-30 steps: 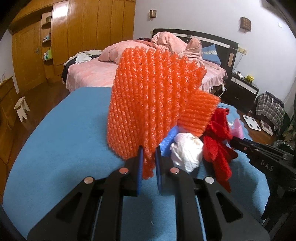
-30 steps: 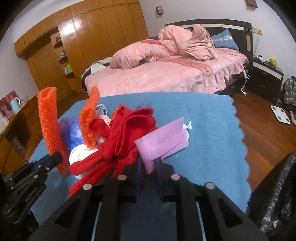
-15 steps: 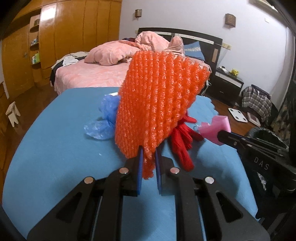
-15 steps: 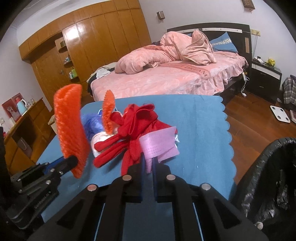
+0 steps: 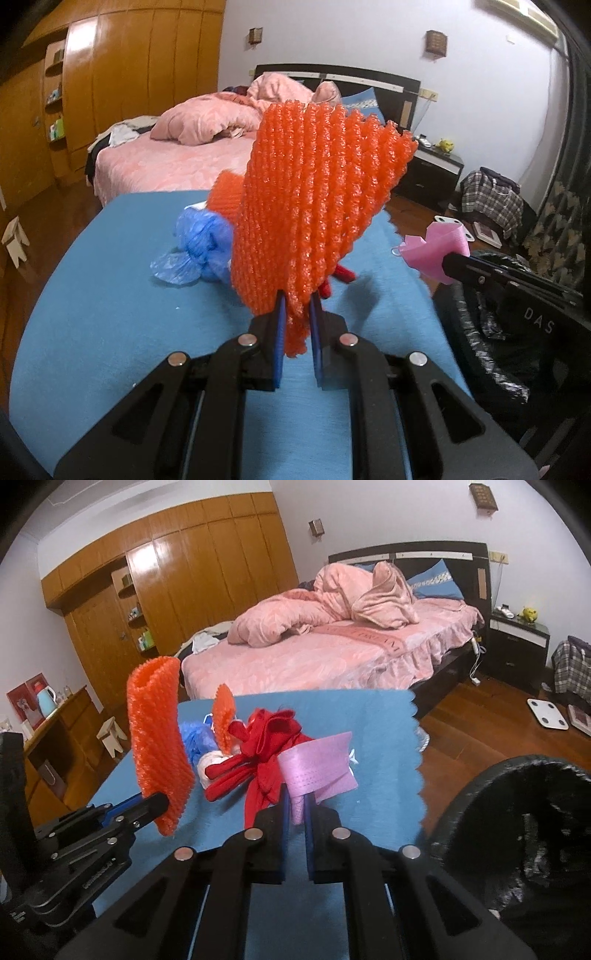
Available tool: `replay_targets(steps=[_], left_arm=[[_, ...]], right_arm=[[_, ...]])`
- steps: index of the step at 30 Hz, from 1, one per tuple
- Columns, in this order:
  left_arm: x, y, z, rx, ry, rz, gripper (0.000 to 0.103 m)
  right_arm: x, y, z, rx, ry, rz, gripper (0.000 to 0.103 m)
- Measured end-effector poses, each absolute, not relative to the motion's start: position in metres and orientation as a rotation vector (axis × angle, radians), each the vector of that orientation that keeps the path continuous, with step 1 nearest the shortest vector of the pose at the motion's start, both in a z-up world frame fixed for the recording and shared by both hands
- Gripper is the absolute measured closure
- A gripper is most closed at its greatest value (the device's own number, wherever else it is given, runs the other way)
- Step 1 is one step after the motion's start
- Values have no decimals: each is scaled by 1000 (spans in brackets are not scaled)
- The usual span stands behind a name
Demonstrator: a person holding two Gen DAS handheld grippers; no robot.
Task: Collect trash
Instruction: 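Grasp the pink packet with the right gripper while the left gripper holds the mesh sleeve, then move both grippers over the black bin and release the mesh sleeve and packet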
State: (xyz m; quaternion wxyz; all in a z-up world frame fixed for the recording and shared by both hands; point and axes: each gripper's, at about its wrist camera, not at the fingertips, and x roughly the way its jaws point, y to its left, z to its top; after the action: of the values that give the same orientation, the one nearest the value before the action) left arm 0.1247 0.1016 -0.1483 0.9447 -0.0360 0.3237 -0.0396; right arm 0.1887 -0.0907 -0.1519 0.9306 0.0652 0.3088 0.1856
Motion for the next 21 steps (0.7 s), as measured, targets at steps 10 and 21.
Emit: replay_targets(steps=[10,21], left_arm=[[116,49,-136,-44,629,-215,92],[121,-49,-137,-7,627,-459,92]], right_arm=[[157,-145,-132,141,577,275,96],[127,-246,-133,158,577,58,96]])
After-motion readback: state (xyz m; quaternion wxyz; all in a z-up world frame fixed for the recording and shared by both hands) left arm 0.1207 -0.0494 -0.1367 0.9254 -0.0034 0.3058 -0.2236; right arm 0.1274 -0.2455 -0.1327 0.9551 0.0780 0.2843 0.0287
